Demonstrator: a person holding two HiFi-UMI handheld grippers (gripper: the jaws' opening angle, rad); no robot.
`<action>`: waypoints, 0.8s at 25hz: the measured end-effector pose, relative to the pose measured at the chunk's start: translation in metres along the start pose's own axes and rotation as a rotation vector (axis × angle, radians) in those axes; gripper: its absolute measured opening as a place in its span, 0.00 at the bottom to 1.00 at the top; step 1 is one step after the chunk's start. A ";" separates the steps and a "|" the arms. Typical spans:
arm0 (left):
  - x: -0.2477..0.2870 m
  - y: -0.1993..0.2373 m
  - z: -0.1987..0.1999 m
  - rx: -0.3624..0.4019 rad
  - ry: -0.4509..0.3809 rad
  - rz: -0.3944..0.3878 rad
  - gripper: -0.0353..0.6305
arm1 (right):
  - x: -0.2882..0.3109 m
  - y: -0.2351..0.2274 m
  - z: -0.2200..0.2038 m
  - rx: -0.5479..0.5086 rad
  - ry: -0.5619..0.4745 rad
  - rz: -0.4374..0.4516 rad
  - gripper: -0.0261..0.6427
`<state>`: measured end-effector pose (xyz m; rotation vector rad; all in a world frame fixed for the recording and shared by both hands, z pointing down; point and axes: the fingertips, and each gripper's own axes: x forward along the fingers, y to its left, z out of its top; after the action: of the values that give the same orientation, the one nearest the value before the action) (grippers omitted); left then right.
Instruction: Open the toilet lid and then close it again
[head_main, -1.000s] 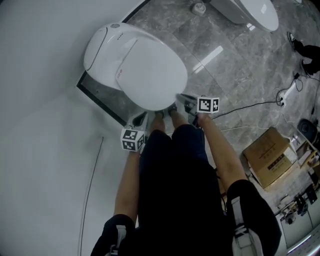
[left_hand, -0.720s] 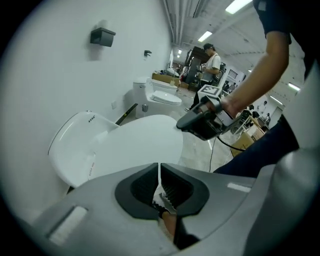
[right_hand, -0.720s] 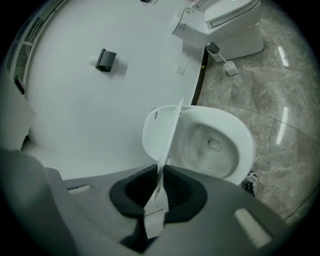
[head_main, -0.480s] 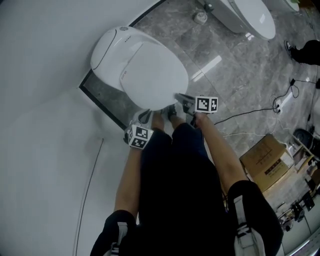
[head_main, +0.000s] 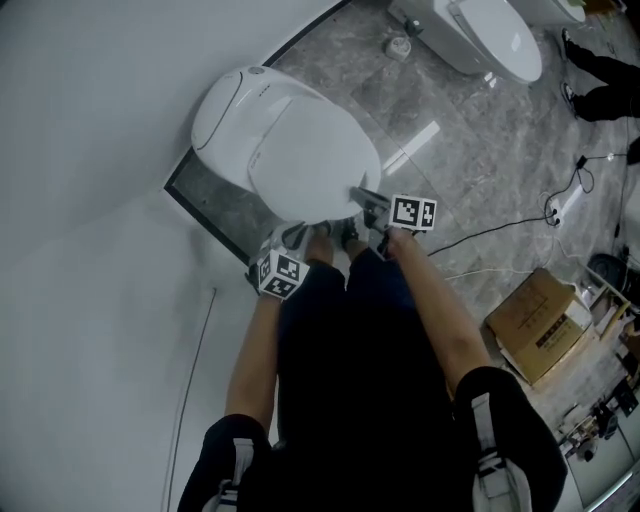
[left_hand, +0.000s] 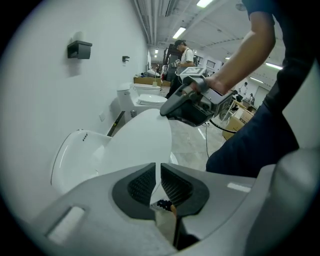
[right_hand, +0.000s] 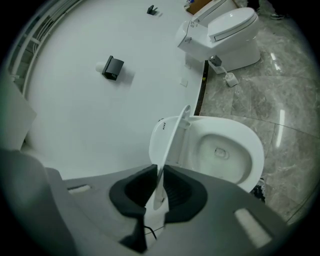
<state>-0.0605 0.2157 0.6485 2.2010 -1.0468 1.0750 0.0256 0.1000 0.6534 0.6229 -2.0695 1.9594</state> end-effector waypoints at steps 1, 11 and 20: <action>-0.001 0.003 0.000 0.006 0.000 0.000 0.08 | 0.002 0.005 0.002 0.002 -0.005 0.004 0.10; -0.012 0.021 0.008 0.028 -0.026 0.002 0.11 | 0.013 0.047 0.014 -0.009 -0.019 0.009 0.11; -0.039 0.053 0.015 0.031 -0.090 0.033 0.15 | 0.033 0.085 0.024 -0.024 -0.045 0.020 0.11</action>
<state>-0.1122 0.1905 0.6123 2.2829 -1.1155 1.0212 -0.0392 0.0725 0.5898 0.6496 -2.1304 1.9464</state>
